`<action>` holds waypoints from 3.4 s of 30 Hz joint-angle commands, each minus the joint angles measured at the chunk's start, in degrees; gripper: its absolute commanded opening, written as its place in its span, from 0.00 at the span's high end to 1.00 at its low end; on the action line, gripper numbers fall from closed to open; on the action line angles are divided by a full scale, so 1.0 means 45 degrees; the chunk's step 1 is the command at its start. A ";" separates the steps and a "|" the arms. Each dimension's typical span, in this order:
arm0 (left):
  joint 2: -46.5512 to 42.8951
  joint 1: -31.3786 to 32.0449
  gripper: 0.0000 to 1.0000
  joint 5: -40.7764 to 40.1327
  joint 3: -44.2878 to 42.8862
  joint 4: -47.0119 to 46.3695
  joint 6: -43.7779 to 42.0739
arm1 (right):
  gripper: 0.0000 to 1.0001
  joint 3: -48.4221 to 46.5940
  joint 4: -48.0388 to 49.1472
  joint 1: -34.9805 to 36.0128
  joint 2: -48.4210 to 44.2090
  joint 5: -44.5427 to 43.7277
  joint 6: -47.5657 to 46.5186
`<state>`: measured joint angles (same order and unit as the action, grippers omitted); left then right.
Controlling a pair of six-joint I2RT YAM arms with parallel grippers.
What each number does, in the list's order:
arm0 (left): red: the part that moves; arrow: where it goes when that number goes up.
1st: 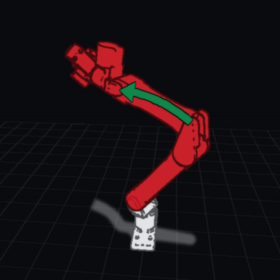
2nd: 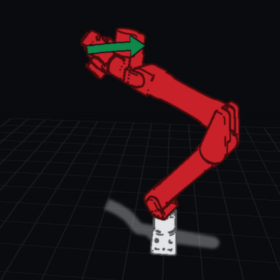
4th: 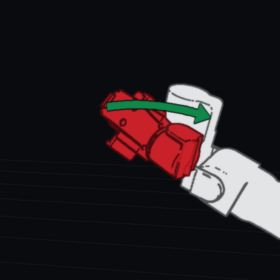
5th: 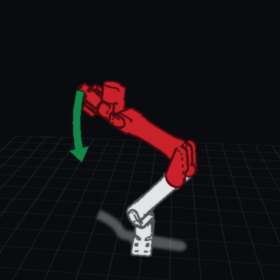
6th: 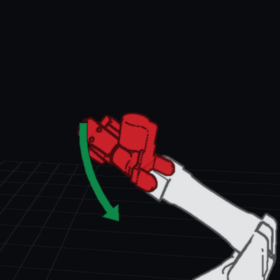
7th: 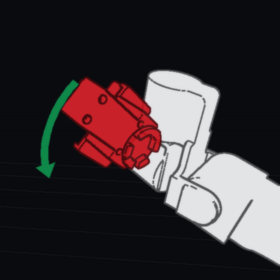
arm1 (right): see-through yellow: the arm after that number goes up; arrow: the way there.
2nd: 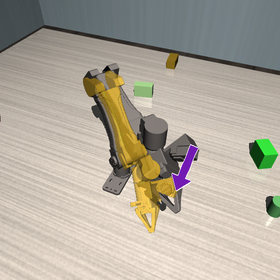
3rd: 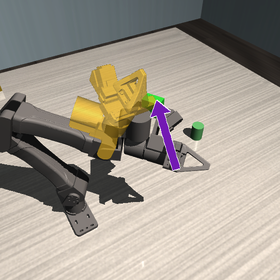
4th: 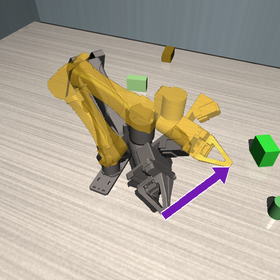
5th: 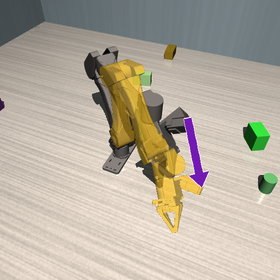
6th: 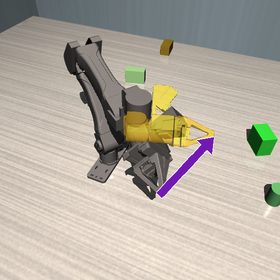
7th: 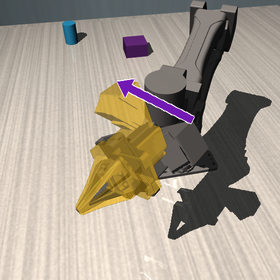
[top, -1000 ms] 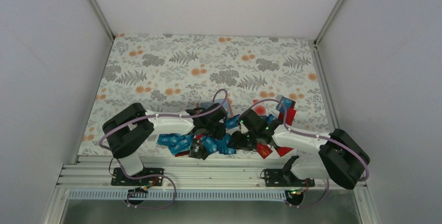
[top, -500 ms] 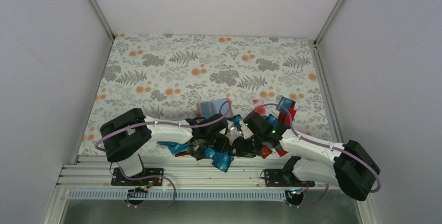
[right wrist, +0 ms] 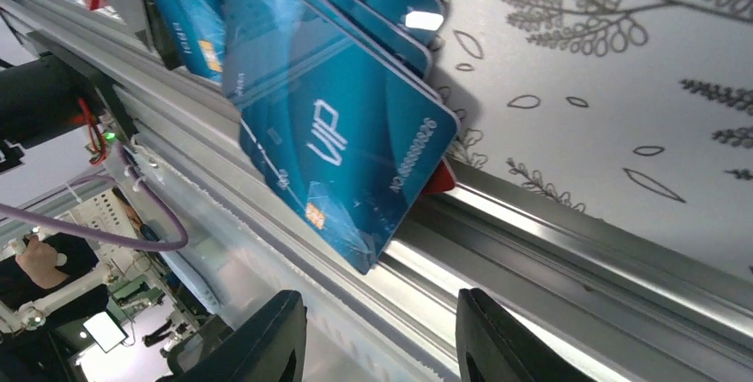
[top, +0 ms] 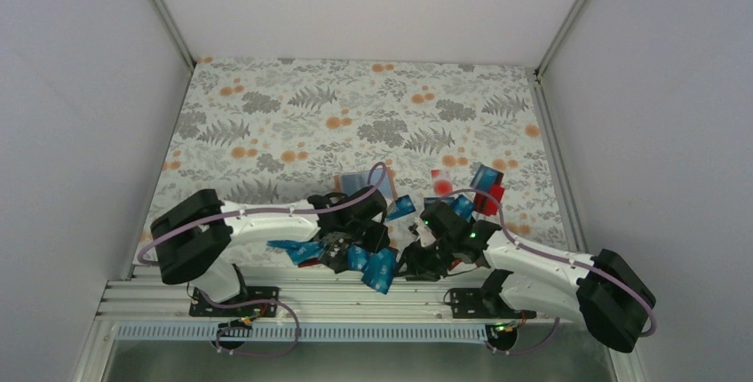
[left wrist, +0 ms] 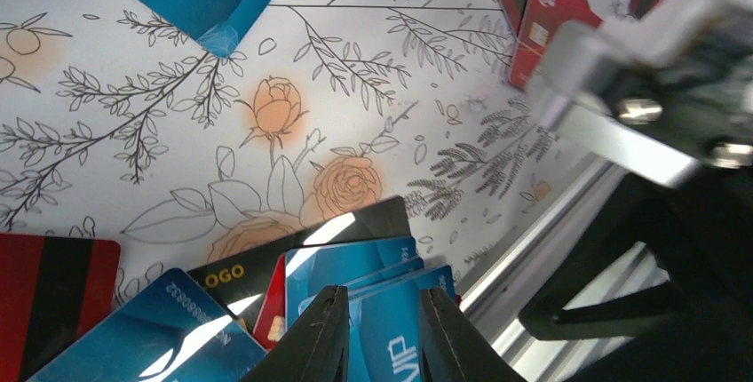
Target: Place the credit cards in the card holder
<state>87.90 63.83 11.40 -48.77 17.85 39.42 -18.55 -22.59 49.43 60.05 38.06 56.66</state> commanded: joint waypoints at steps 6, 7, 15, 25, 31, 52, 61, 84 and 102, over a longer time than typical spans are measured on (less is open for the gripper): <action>-0.0591 0.0430 0.79 0.1057 0.1188 0.0773 0.0019 | 0.57 0.0398 0.2474 0.0612 0.1362 0.0281 0.1334; -0.0656 0.0469 0.79 0.1119 0.1307 0.0750 0.0090 | 0.58 0.0392 0.2619 0.0643 0.1465 0.0261 0.1379; -0.0176 0.0824 0.79 0.1721 0.1859 0.0053 0.0161 | 0.64 0.0371 0.3232 0.0773 0.2196 0.0262 0.1382; 0.0539 0.0995 0.79 0.1837 0.1910 -0.0694 0.0306 | 0.68 0.0417 0.3203 0.0807 0.2126 0.0043 0.1420; 0.0838 0.1083 0.80 0.1789 0.1748 -0.0804 0.0368 | 0.77 0.0289 0.2818 0.0801 0.2005 -0.0110 0.1293; -0.4448 -0.1588 0.72 -0.1419 0.0825 0.1209 0.0378 | 0.96 -0.4926 -0.1182 -0.3150 0.0691 0.1701 -0.4811; -0.7086 -0.4851 0.68 0.1730 -0.0034 -0.0144 -0.1543 | 0.96 -0.7283 0.1221 -0.3869 0.1098 0.4666 -0.6580; -0.8323 -0.8502 0.75 1.0397 0.0086 -0.3051 -0.2894 | 0.96 -0.8846 0.3409 -0.3877 0.1581 0.6480 -0.7840; -0.8157 -0.8482 0.82 1.0537 0.0384 -0.2553 -0.3290 | 0.96 -0.8963 0.3502 -0.3878 0.1694 0.6482 -0.7743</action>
<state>51.05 25.82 58.13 -47.66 5.80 26.35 -56.75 -8.58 32.21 67.88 66.30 22.39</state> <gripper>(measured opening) 0.179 0.045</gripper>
